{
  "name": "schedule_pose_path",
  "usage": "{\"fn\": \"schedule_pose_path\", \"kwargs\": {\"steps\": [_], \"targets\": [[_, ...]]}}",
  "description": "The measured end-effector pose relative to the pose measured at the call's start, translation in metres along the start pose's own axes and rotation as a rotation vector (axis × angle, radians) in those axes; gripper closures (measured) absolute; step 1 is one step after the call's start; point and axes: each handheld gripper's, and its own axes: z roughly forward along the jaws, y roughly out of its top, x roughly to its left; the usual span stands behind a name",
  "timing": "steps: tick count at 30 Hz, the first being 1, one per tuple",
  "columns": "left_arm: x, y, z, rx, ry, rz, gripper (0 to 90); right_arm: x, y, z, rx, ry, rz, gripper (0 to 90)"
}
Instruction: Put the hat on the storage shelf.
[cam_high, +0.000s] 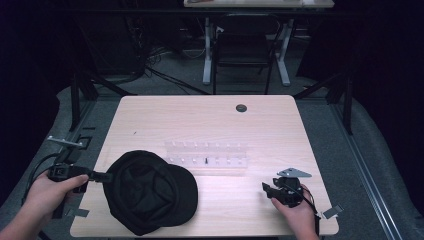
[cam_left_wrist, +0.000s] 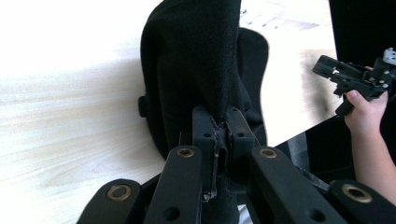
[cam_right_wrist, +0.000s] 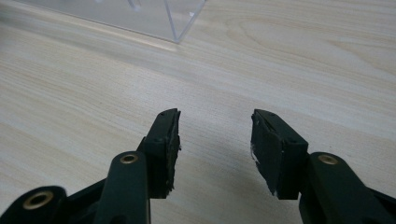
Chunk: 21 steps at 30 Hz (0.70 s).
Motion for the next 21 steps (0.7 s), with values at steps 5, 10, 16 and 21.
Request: {"fn": "schedule_pose_path", "kwargs": {"steps": [5, 10, 16, 21], "targets": [[-0.008, 0.005, -0.006, 0.002, 0.0, 0.01, 85.9, 0.0, 0.0, 0.001, 0.002, -0.003, -0.002, 51.3], [-0.015, 0.008, -0.011, 0.001, -0.028, 0.012, 85.9, 0.0, 0.0, 0.001, 0.004, -0.004, -0.003, 51.3], [-0.021, 0.014, -0.017, 0.001, -0.098, -0.013, 85.9, 0.0, 0.0, 0.001, 0.001, -0.004, 0.003, 51.2], [-0.022, 0.015, -0.019, -0.004, -0.156, -0.034, 86.0, 0.0, 0.0, 0.001, 0.003, -0.005, -0.001, 51.2]]}}
